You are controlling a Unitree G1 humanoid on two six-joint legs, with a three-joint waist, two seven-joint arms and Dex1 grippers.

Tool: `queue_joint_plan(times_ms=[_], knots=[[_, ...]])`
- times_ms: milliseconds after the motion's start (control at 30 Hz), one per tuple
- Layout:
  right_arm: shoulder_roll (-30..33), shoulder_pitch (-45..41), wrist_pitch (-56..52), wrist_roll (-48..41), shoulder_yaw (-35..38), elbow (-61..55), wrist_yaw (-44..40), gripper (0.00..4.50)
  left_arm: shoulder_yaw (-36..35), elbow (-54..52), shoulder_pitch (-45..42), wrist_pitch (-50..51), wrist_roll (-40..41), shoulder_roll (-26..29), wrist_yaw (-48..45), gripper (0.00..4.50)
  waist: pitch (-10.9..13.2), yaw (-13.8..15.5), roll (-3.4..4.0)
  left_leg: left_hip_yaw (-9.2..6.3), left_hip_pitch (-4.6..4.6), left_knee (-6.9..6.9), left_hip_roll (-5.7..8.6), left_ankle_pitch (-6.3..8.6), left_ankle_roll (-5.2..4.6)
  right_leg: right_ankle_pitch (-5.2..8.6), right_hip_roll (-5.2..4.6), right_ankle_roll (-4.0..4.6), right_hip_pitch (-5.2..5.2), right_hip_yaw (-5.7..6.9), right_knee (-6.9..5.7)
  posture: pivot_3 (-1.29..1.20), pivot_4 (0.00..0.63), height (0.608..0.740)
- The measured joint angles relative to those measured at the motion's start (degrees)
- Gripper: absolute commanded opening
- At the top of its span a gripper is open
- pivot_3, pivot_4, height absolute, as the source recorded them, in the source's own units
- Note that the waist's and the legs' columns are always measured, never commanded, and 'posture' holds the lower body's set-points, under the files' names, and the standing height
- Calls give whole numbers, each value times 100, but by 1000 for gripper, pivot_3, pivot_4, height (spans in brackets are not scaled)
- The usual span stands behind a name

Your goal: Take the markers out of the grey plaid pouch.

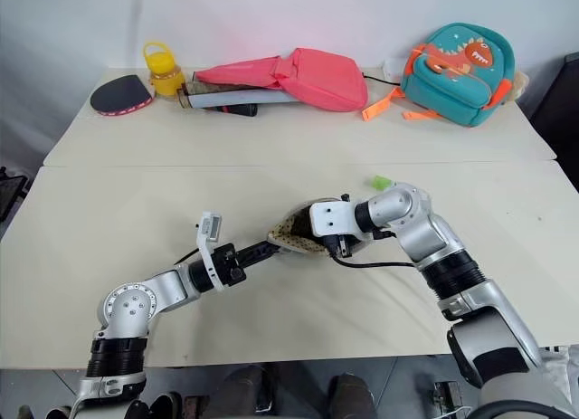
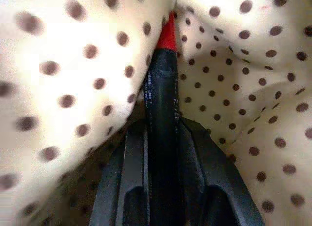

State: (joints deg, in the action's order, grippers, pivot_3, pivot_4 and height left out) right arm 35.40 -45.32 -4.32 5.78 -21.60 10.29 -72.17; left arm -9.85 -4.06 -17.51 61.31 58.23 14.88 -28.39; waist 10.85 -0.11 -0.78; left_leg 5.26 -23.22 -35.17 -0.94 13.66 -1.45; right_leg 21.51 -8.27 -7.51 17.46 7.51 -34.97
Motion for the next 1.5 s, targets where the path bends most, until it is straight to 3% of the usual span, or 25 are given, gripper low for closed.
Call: queue_joint_plan(times_ms=[400, 600, 733, 933, 1133, 1300, 1500], knots=[[356, 372, -1773, -1452, 1081, -1037, -201, 522, -33, -54, -313, -300, 11, -11, -176, 0, 0, 21, 0, -1, -4, 2, 3, 1, -1, 0, -3, 0, 0, 4, 3, 0, 150, 740], [751, 336, -1412, -1368, 1046, -1425, -291, 522, 42, 183, -295, -381, -418, 275, -173, 0, 0, 8, 0, 1, -2, 5, 1, 2, -1, 0, 2, 0, 3, 5, 4, 0, 150, 740], [592, 336, -1319, -1273, 875, -1244, -171, 522, 66, 160, -400, -366, -455, 347, -167, 0, 1, 9, -1, 2, -3, 4, 1, 1, 0, 0, 0, 0, 5, 2, 4, 0, 150, 740], [-293, -218, -1858, -2509, 1553, -1361, 252, 522, 268, 229, -724, -1722, -1784, 763, -114, 0, 3, -3, 1, 4, -5, 4, -2, -1, 1, 0, 8, 0, 8, 9, -10, 0, 150, 740], [-619, -1044, -2013, -3345, 2497, -1415, 954, 522, 242, 328, -923, -3128, -3163, 1332, 97, 0, 3, 29, 1, -4, -6, 13, 4, 4, 0, -1, 1, -1, 7, 8, -11, 0, 150, 740], [197, -277, -1276, -2298, 1980, -743, 878, 522, 188, 588, -913, -4887, -4672, 1598, 880, 0, 4, 83, -18, 15, -8, 17, 6, 8, -5, -3, -3, -6, 14, 14, -5, 0, 150, 740], [528, 811, -73, -956, 1477, 279, 1377, 522, 167, 121, -281, -5246, -4921, 1532, 814, 0, 4, 42, -9, 19, -2, 21, 5, 8, -5, -3, -8, -7, 15, 21, -10, 0, 150, 740]])
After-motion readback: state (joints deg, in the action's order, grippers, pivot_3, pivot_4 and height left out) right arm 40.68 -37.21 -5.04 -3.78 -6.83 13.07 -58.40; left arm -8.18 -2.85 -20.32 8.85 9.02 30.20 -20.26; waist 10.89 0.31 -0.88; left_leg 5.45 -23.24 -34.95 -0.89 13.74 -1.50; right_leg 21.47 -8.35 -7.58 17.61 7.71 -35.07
